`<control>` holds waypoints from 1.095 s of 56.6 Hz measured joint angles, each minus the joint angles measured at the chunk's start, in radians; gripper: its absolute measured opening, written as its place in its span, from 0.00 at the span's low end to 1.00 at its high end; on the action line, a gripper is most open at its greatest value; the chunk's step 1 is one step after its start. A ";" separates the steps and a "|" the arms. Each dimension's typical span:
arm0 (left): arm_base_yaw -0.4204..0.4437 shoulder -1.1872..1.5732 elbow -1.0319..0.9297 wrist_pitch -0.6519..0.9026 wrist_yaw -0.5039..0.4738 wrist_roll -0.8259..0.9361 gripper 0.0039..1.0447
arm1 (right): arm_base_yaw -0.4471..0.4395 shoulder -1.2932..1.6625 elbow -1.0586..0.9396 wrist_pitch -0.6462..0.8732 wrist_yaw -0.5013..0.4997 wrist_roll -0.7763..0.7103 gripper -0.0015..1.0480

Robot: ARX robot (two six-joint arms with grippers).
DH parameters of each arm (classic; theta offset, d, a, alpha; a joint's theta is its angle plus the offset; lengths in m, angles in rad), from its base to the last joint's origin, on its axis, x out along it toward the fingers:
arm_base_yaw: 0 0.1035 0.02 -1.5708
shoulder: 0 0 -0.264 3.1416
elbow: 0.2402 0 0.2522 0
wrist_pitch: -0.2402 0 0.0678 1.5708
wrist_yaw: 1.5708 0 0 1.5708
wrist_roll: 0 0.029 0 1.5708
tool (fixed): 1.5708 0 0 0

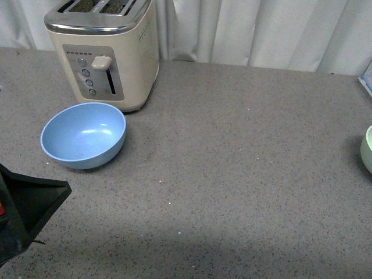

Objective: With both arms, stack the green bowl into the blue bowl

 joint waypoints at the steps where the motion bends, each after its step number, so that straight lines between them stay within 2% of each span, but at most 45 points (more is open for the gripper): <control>1: 0.000 0.018 0.003 0.010 -0.003 0.001 0.94 | 0.000 0.000 0.000 0.000 0.000 0.000 0.91; 15: 0.011 0.274 0.054 0.112 -0.045 0.005 0.94 | 0.000 0.000 0.000 0.000 0.000 0.000 0.91; 21: -0.010 0.374 0.101 0.140 -0.074 0.013 0.94 | 0.000 0.000 0.000 0.000 0.000 0.000 0.91; 45: -0.054 0.532 0.230 0.138 -0.138 0.029 0.94 | 0.000 0.000 0.000 0.000 0.000 0.000 0.91; 51: -0.040 0.556 0.257 0.116 -0.110 0.009 0.94 | 0.000 0.000 0.000 0.000 0.000 0.000 0.91; 62: 0.016 0.611 0.290 0.113 -0.115 -0.003 0.94 | 0.000 0.000 0.000 0.000 0.000 0.000 0.91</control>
